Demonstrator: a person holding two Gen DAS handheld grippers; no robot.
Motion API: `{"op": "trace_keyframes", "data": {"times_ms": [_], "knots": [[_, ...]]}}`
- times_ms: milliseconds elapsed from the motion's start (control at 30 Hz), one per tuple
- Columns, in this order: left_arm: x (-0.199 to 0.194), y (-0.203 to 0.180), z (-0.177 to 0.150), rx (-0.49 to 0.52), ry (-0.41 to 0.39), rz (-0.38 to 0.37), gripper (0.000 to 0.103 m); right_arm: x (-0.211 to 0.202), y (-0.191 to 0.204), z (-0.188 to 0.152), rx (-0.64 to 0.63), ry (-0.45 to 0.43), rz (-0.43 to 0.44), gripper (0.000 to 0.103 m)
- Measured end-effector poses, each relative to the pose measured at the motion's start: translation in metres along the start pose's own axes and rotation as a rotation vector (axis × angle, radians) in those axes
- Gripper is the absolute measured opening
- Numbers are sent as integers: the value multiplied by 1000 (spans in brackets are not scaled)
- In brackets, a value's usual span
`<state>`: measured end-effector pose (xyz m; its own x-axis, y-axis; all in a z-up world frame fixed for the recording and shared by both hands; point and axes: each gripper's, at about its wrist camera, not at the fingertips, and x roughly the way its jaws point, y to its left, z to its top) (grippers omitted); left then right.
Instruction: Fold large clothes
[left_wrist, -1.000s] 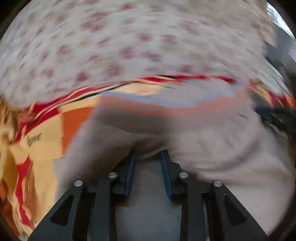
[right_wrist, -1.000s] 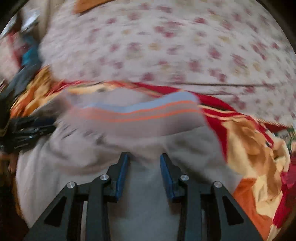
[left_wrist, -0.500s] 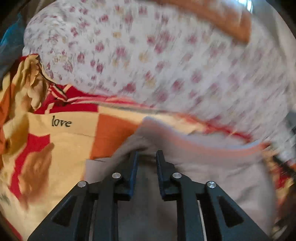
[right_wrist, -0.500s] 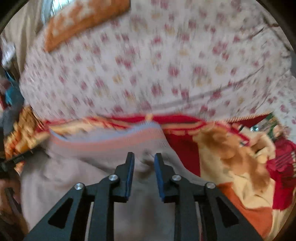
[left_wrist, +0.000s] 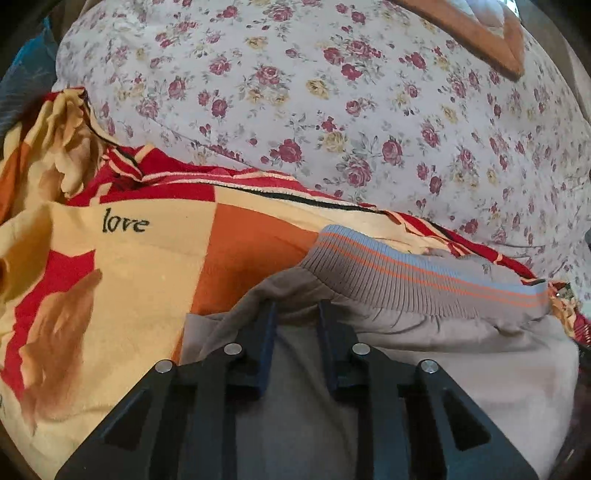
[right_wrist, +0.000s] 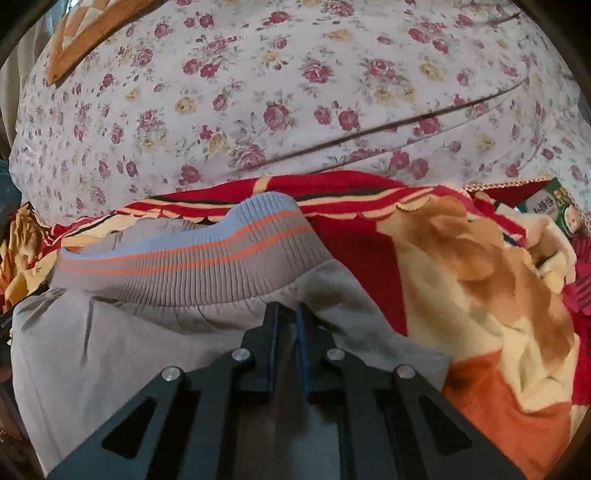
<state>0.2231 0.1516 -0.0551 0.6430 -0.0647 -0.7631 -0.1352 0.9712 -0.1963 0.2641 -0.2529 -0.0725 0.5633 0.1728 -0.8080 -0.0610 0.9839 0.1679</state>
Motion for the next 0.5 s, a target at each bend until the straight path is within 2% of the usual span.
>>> {"op": "trace_keyframes", "data": {"times_ms": [67, 133, 200, 300, 333, 400, 433, 500], "knots": [[-3, -3, -1, -1, 25, 3, 19, -5, 2, 1, -10, -2, -2, 8], [-18, -9, 0, -10, 4, 1, 19, -22, 11, 3, -20, -37, -16, 9], [-42, -20, 4, -27, -51, -79, 19, -45, 25, 10, -28, -95, -7, 17], [-82, -55, 10, 64, -143, -219, 22, -86, 58, 9, -67, -170, 32, 23], [-89, -67, 8, 100, -141, -264, 24, -95, 70, 4, -76, -174, 45, 23], [-86, -82, 0, 139, -81, -340, 24, -94, 90, -9, -112, -127, 80, 23], [-76, -89, -5, 161, -35, -338, 24, -88, 95, -14, -128, -98, 82, 23], [-50, -96, -15, 185, 47, -219, 24, -62, 98, -22, -152, -22, 42, 23]]}}
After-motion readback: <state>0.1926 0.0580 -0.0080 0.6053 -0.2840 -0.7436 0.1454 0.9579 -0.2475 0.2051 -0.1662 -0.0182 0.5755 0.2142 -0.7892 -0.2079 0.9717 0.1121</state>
